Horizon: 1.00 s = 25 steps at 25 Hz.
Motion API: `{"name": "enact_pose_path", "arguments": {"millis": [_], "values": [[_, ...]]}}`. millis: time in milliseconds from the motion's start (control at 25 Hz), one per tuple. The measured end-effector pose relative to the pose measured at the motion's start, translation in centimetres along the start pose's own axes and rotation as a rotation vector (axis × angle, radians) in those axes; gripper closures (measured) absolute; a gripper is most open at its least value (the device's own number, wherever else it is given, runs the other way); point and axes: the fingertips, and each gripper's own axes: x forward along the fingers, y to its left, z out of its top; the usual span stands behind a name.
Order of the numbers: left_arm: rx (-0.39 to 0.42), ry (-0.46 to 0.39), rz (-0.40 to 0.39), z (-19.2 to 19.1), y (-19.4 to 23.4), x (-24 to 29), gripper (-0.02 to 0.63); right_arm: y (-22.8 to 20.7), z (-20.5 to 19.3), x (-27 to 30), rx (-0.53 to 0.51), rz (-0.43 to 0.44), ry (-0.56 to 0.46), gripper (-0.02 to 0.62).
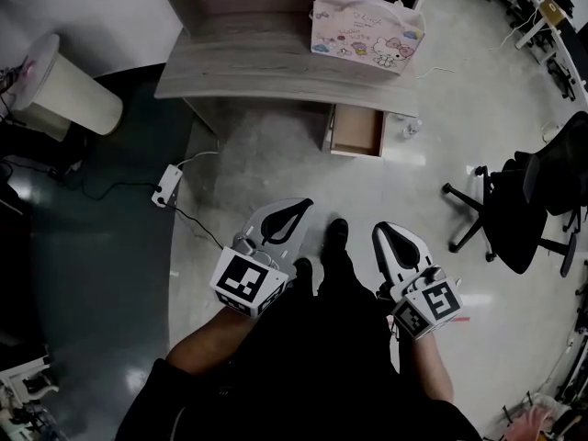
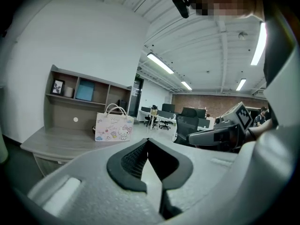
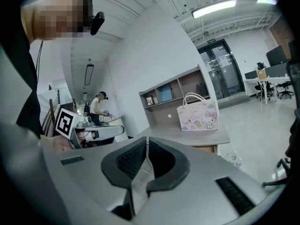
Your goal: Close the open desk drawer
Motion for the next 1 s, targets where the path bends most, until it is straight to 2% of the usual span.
{"name": "enact_pose_path", "arguments": {"millis": [240,480,720,1000], "values": [[0.019,0.025,0.043,1.2,2.5,7.0,0.598,-7.1,1.5,4.0,0.020,0.033,0.017,0.571],[0.014,0.071,0.087,0.2,4.9,12.8,0.598,-13.4,2.3,6.8,0.011,0.067,0.045,0.571],[-0.028,0.111,0.054,-2.3,6.3,17.9,0.598,-17.6,-0.8,9.5,0.066,0.032,0.109,0.571],[-0.083,0.184,0.052,-9.2,10.7,22.4,0.598,-21.5,-6.1,14.3,0.113,0.017,0.182,0.571]]}}
